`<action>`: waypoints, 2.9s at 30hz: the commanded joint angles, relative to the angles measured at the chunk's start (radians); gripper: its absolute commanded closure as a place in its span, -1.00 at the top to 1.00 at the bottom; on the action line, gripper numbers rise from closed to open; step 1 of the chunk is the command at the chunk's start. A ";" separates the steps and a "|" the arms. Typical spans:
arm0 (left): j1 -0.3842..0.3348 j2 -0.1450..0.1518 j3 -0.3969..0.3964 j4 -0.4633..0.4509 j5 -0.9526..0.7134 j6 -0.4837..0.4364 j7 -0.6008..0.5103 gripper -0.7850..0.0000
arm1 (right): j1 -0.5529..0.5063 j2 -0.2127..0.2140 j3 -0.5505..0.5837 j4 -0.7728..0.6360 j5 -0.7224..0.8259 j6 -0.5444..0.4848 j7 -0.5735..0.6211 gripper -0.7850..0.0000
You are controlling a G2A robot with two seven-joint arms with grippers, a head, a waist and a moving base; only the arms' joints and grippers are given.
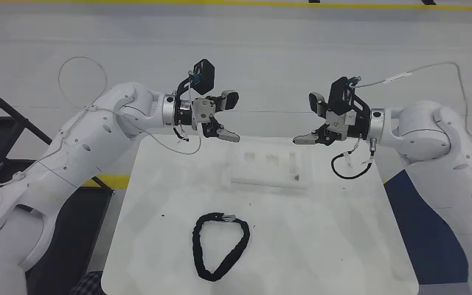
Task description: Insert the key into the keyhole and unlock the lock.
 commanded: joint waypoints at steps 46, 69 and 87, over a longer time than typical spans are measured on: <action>0.000 0.000 0.000 0.000 0.000 0.000 0.000 1.00 | -0.068 -0.018 -0.082 0.146 -0.016 0.199 0.085 1.00; 0.000 0.000 0.000 0.000 0.000 0.000 0.000 1.00 | -0.055 -0.126 -0.262 0.311 0.055 0.757 0.199 1.00; 0.000 0.000 0.000 0.000 0.000 0.000 0.000 1.00 | -0.052 -0.139 -0.279 0.319 0.061 0.784 0.222 1.00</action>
